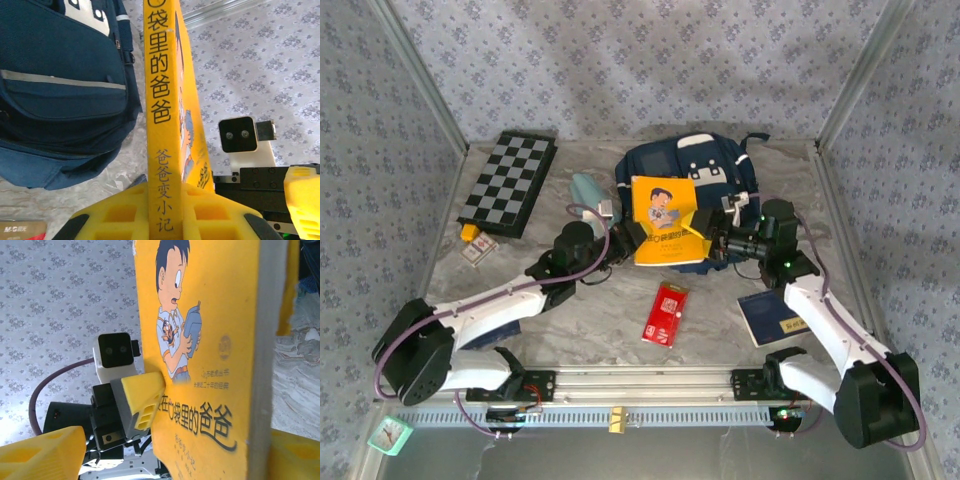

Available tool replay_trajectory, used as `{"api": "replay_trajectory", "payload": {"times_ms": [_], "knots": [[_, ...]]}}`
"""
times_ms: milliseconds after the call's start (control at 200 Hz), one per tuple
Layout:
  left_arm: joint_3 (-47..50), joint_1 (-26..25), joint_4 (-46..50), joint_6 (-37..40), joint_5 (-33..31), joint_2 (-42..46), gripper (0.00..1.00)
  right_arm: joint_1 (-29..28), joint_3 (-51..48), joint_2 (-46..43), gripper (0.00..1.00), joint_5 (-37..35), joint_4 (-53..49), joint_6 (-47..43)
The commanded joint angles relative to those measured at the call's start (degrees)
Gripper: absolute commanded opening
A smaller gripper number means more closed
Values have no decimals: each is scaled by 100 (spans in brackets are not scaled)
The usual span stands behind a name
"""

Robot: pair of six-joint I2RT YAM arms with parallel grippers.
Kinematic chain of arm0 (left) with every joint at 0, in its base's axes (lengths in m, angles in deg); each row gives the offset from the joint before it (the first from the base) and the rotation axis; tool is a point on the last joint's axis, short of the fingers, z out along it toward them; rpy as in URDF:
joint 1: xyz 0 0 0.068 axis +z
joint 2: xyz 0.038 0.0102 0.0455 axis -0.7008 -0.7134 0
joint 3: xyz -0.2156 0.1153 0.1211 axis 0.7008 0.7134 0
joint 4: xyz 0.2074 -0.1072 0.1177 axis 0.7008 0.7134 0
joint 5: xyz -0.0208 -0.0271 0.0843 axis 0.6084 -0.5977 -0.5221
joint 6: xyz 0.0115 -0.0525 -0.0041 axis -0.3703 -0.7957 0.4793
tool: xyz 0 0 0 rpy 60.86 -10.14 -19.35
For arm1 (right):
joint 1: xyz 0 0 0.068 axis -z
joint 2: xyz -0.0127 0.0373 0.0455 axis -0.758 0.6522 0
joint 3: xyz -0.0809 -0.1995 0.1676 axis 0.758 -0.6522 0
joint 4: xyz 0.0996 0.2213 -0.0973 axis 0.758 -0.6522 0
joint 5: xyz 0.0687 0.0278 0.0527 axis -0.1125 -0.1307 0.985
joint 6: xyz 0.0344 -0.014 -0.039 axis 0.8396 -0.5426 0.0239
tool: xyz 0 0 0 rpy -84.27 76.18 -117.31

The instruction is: Pack the student bag

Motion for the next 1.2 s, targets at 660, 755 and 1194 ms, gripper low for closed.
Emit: {"api": "replay_trajectory", "payload": {"times_ms": [660,755,1194], "knots": [[-1448,-116,2216,2559,30,-138,40,925,1037,-417,0,-689,-3572,-2473],[-1887,-120,2967,3942,-187,-351,47,1408,1281,-513,0,-934,-4326,-2797],[-4063,-186,4301,7714,-548,-2954,68,3386,1396,-656,0,-794,-4975,-2998]]}}
